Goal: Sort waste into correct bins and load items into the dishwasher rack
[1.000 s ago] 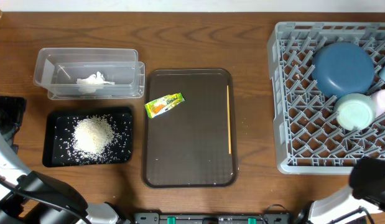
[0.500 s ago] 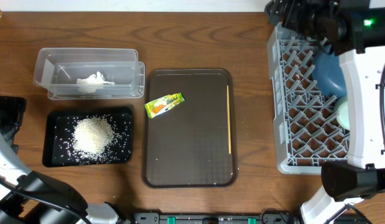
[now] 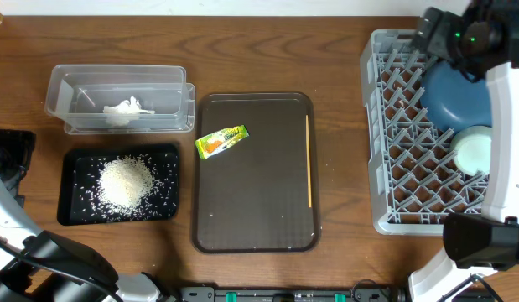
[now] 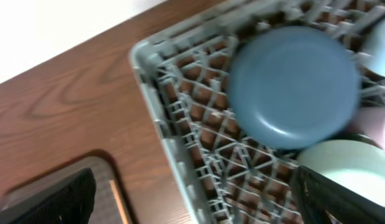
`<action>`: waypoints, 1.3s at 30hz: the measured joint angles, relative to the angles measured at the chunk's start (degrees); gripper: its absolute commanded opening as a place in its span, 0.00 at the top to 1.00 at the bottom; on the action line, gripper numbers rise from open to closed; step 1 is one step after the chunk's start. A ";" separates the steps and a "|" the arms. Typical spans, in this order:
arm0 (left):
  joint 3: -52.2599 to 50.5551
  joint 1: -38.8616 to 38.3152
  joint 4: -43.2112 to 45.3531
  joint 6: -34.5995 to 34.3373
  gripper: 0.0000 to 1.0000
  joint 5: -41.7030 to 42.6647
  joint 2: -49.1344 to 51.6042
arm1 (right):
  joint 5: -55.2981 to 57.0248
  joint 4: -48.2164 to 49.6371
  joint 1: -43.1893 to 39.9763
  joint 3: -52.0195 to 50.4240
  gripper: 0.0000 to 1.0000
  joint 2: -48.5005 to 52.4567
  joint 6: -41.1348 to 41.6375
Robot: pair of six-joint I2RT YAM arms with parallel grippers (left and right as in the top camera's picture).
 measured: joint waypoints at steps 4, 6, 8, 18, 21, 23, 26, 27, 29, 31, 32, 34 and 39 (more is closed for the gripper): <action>0.00 0.00 0.00 0.00 0.04 0.00 0.00 | 0.50 -0.13 -0.13 0.00 0.01 0.00 0.00; 0.00 0.00 0.00 0.00 0.04 0.00 0.00 | 0.50 -0.13 -0.13 0.00 0.01 0.00 0.00; 0.00 0.00 0.02 -0.24 0.04 0.13 0.00 | 0.72 -0.13 -0.13 0.00 0.01 0.00 0.00; 0.07 0.04 -8.76 -2.80 0.02 19.54 0.00 | 0.76 -0.17 -0.13 0.00 0.01 0.00 0.00; 0.07 -0.02 -12.44 -0.02 0.02 27.28 0.00 | 0.79 -0.20 -0.13 0.00 0.01 0.00 0.00; 0.07 -0.44 -13.42 5.57 0.02 34.25 0.00 | 0.90 -0.20 -0.13 0.00 0.01 0.00 0.00; 0.13 -3.28 -19.61 15.76 0.02 43.06 -0.02 | 0.94 -0.20 -0.13 0.00 0.01 0.00 0.00; 0.11 -4.98 -21.77 19.28 0.02 45.07 -0.04 | 0.94 -0.22 -0.13 0.00 0.01 0.00 0.00; 0.15 -9.49 -23.78 25.31 0.02 47.23 -0.04 | 0.94 -0.26 -0.13 0.00 0.01 0.00 0.00; 0.15 -15.06 -23.37 29.33 0.02 46.97 -0.04 | 0.96 -0.26 -0.13 0.00 0.01 0.00 0.00; 0.15 -18.16 -22.08 30.73 0.02 46.49 -0.04 | 0.96 -0.26 -0.13 0.00 0.01 0.00 0.00; 0.15 -24.39 -18.03 32.92 0.02 45.42 -0.04 | 0.96 -0.28 -0.13 0.00 0.01 0.00 0.00; 0.15 -37.55 -10.27 33.75 0.02 43.98 -0.04 | 1.03 -0.28 -0.13 0.00 0.01 0.00 0.00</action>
